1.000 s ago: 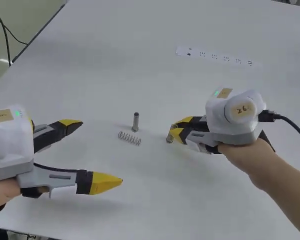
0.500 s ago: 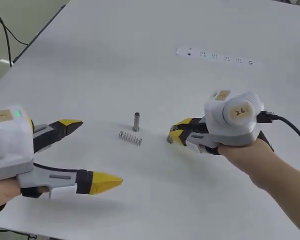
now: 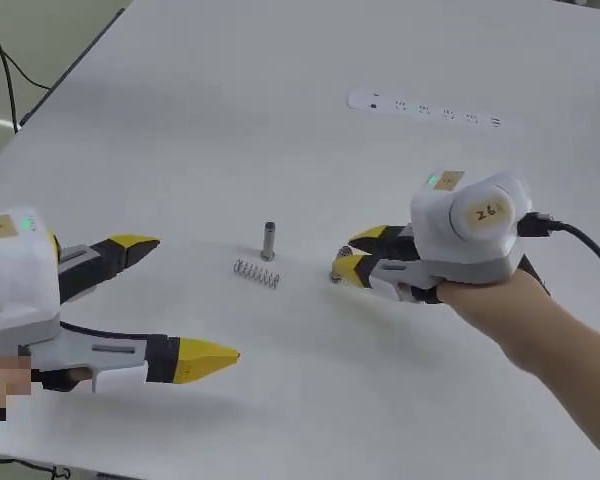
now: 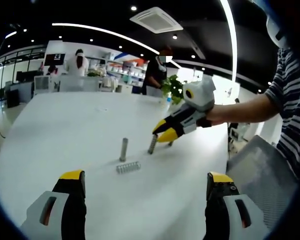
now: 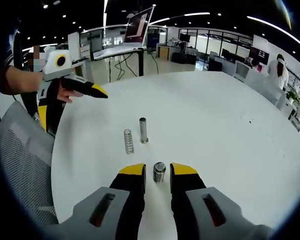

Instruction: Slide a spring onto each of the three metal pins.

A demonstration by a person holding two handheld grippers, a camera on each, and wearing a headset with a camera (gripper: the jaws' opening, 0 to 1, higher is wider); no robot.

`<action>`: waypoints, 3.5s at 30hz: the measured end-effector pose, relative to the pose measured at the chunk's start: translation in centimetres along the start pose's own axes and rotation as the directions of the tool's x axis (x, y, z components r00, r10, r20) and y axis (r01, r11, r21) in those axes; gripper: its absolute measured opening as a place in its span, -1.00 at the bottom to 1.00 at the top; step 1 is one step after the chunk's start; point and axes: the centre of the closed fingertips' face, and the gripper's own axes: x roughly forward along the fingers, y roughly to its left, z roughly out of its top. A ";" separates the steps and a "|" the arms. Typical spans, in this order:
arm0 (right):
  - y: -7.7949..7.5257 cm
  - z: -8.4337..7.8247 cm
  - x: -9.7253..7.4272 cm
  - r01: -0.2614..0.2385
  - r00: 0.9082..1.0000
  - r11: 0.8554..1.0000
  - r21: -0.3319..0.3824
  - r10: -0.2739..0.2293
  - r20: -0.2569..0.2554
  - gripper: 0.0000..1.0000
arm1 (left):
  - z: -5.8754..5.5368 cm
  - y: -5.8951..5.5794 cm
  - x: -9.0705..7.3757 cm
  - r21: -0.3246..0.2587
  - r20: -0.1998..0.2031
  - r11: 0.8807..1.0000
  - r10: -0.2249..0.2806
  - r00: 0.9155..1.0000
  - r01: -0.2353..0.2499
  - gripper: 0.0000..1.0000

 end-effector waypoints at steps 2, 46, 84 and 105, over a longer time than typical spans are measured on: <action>0.0 0.2 -0.2 -0.005 1.000 1.000 0.024 0.005 0.013 -0.67 | 0.0 -0.1 0.0 -0.001 -0.003 1.000 -0.002 1.000 0.002 0.96; 6.2 4.6 -0.5 -0.168 0.985 0.984 0.064 0.166 0.036 -0.69 | 1.1 -0.7 -0.4 0.061 -0.046 0.994 -0.083 0.995 0.086 0.96; 6.1 1.4 7.1 -0.162 0.961 0.984 -0.077 0.140 -0.238 -0.74 | 1.1 -0.2 -2.3 0.078 -0.037 0.985 -0.150 0.988 0.152 0.96; 5.9 -0.1 8.0 -0.134 0.963 0.987 -0.091 0.108 -0.247 -0.85 | 0.4 0.3 -3.2 0.061 -0.044 0.989 -0.134 0.990 0.136 0.95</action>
